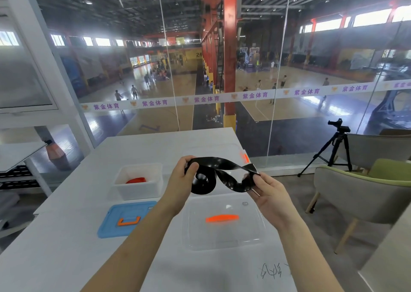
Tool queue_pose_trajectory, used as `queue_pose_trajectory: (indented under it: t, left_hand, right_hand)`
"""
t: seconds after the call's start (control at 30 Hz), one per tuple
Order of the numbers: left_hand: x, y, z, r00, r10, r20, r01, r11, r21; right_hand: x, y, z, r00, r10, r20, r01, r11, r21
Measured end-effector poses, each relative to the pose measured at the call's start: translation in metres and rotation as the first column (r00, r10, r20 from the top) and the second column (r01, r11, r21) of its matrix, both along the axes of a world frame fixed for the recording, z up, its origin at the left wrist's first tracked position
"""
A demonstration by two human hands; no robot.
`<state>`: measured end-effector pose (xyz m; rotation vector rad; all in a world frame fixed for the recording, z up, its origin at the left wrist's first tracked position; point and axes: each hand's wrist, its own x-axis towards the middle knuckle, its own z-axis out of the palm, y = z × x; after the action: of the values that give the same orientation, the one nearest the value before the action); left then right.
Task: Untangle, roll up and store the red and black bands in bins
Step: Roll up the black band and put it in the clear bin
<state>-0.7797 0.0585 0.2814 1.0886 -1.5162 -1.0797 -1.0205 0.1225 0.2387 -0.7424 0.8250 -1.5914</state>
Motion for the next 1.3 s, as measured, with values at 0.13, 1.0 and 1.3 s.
queue_pose_trajectory:
  t: [0.13, 1.0, 1.3]
  left_hand:
    - [-0.001, -0.002, -0.002, 0.999, 0.025, -0.033, -0.024, 1.000, 0.012]
    - [-0.022, 0.010, -0.002, 0.989, -0.109, 0.099, 0.114, 0.992, -0.047]
    - [-0.032, 0.013, -0.001, 0.982, -0.059, -0.180, 0.082, 0.989, 0.123]
  right_hand:
    - [0.004, 0.000, -0.003, 0.995, 0.038, 0.088, -0.039, 0.999, 0.015]
    - [0.033, -0.009, 0.023, 0.701, -0.212, -0.681, 0.094, 0.974, -0.206]
    - [0.042, -0.009, 0.019, 0.792, -0.312, -0.524, 0.201, 0.945, -0.259]
